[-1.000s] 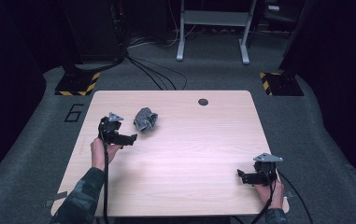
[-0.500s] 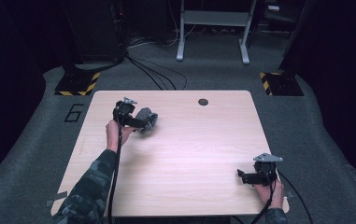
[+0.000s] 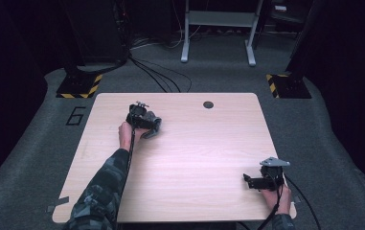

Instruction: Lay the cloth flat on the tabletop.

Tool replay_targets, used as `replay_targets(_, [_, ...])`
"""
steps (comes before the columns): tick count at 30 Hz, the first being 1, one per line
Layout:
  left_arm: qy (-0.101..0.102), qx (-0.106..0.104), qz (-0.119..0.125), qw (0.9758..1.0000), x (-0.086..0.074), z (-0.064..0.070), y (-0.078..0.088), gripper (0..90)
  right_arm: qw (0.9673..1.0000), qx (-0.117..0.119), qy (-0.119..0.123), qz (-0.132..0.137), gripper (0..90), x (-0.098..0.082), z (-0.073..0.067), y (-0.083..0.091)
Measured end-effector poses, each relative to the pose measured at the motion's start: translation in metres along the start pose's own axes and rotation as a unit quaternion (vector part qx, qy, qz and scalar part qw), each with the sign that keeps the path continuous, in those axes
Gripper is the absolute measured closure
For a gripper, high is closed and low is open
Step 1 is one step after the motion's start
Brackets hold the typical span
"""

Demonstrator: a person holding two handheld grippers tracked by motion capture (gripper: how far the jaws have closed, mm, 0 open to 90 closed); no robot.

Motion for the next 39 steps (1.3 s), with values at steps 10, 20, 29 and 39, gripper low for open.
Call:
replay_targets(10, [-0.010,0.012,0.005,0.9999,-0.001,0.004,-0.001,54.0,1.0000,0.001,0.000,0.000,3.2,0.000,0.000,0.000])
replay_targets(20, [-0.036,-0.011,0.043,0.9984,0.002,0.023,0.038,59.6,1.0000,0.000,-0.001,0.001,3.6,0.000,0.000,0.000])
replay_targets(29, [-0.068,-0.036,0.078,0.9939,-0.002,0.056,0.087,59.4,1.0000,0.000,-0.002,0.002,3.9,0.000,0.000,0.000])
replay_targets(39, [-0.118,-0.036,0.080,0.9891,-0.022,0.104,0.106,58.9,1.0000,-0.002,-0.007,0.004,4.1,0.001,0.000,0.000])
Point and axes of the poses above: each handheld gripper's, and its own axes: y roughly backward along the jaws, x roughly out of its top, z roughly to its right, the point moved 9 cm from there along -y, roughly forward along the jaws, and after that the axes turned 14 degrees about -z, right-handed, at the moved point
